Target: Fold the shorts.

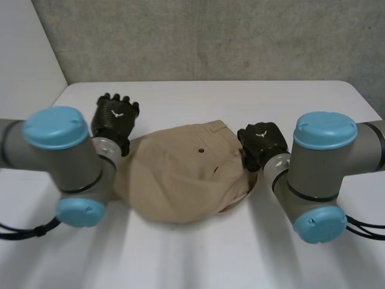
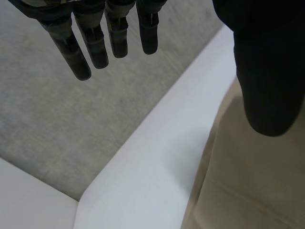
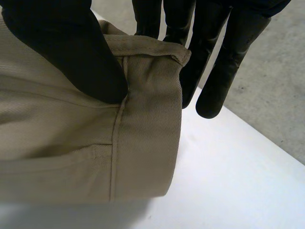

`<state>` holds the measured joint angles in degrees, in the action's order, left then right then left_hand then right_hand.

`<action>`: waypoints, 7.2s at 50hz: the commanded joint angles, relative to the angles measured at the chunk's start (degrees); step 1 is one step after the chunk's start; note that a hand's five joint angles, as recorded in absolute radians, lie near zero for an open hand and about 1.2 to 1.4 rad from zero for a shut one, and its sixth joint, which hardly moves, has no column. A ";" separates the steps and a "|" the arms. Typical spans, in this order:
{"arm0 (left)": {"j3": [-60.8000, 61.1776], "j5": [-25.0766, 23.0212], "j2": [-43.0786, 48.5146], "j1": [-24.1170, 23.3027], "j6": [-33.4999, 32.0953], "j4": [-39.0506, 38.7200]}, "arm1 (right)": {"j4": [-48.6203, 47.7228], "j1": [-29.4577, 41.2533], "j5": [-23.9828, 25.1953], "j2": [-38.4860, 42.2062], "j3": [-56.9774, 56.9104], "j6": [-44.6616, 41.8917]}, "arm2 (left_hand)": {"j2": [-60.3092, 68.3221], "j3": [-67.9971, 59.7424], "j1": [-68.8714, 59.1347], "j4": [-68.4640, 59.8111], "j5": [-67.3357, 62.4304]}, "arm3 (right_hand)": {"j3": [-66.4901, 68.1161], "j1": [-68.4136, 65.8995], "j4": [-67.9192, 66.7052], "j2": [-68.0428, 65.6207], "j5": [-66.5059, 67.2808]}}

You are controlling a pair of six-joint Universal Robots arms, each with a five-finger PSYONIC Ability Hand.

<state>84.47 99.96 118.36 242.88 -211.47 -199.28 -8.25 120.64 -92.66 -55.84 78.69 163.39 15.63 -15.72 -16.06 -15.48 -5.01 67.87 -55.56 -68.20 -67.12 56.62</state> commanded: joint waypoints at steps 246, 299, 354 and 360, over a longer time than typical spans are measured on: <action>27.07 0.50 -12.27 -7.78 26.90 7.95 | 3.59 -29.33 43.27 -12.36 30.74 -33.23 | 15.28 -15.19 -14.85 -15.43 -15.89 | 6.32 -18.63 -5.98 -7.07 7.57; 20.21 0.41 -1.64 -2.24 11.87 -5.60 | 3.24 -18.52 29.56 -14.56 25.20 -14.77 | 64.37 -64.28 -63.94 -64.52 -64.99 | 12.13 -24.44 -11.80 -12.88 13.38; 5.81 -12.07 -23.81 1.45 15.83 34.58 | 33.39 -18.34 23.32 -19.58 8.59 -24.26 | 64.37 -64.28 -63.94 -64.52 -64.99 | 12.13 -24.44 -11.80 -12.88 13.38; -7.19 -11.36 -6.23 1.63 13.37 31.50 | 28.64 -18.25 20.60 -9.12 0.77 -23.29 | 64.37 -64.28 -63.94 -64.52 -64.99 | 12.13 -24.44 -11.80 -12.88 13.38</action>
<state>90.57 87.97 93.55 244.48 -195.73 -163.74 24.81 102.35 -69.48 -75.39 87.26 139.06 68.56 -68.14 -65.01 -68.74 -55.29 67.10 -55.81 -68.27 -67.29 56.57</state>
